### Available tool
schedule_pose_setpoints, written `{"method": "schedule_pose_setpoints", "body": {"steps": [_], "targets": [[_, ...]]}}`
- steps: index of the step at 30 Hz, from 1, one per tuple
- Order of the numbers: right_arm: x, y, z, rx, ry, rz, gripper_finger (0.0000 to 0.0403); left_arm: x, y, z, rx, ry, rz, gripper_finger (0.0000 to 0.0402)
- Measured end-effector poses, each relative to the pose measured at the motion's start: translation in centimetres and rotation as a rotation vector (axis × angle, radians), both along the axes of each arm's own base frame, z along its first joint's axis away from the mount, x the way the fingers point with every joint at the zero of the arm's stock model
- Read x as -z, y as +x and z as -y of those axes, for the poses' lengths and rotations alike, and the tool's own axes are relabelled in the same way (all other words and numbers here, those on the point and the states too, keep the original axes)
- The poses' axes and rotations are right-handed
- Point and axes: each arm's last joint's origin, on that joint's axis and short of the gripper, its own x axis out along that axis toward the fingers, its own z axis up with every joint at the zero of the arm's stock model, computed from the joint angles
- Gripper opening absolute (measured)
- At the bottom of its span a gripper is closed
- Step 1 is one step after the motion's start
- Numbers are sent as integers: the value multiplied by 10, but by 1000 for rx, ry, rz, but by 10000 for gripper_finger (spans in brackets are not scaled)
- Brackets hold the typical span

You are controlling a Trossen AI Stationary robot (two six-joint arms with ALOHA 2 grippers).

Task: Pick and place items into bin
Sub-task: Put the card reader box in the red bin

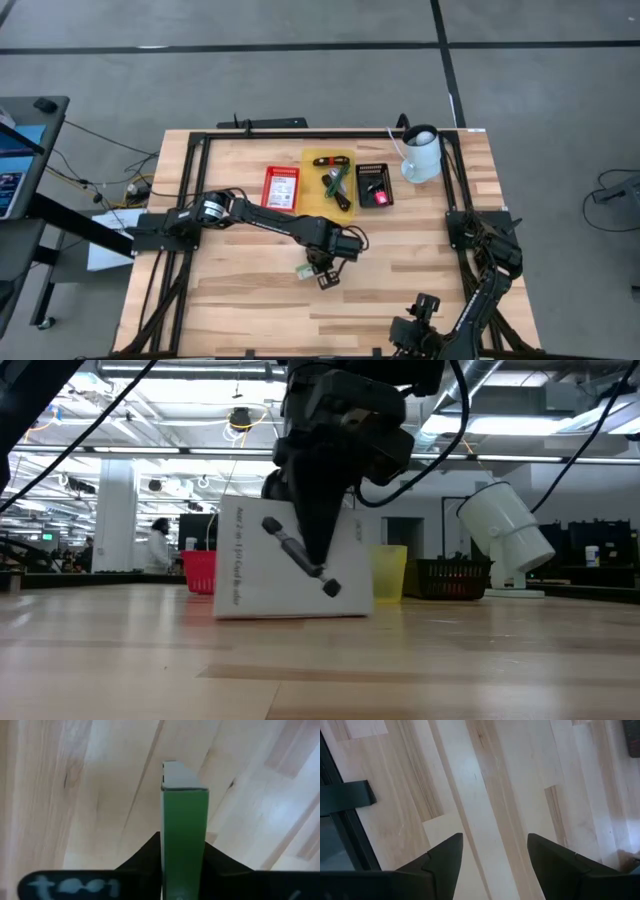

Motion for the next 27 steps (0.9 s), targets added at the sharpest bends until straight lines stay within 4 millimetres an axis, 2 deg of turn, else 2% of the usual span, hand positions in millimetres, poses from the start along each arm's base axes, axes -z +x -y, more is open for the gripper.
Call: {"method": "schedule_pose_setpoints", "body": {"steps": [6, 15, 19, 27], "targets": [[0, 0, 0, 0, 0, 0, 221, -14, -7, -2, 29, 56, -75, 54], [0, 0, 0, -1, -1, 0, 221, -78, -12, -16, 19, 272, -49, 50], [0, 1, 0, -2, 1, 1, 221, -103, -8, -35, -47, 294, 34, 51], [0, 1, 0, -6, 2, 3, 221, -126, -22, -93, -197, 381, 51, 55]]}}
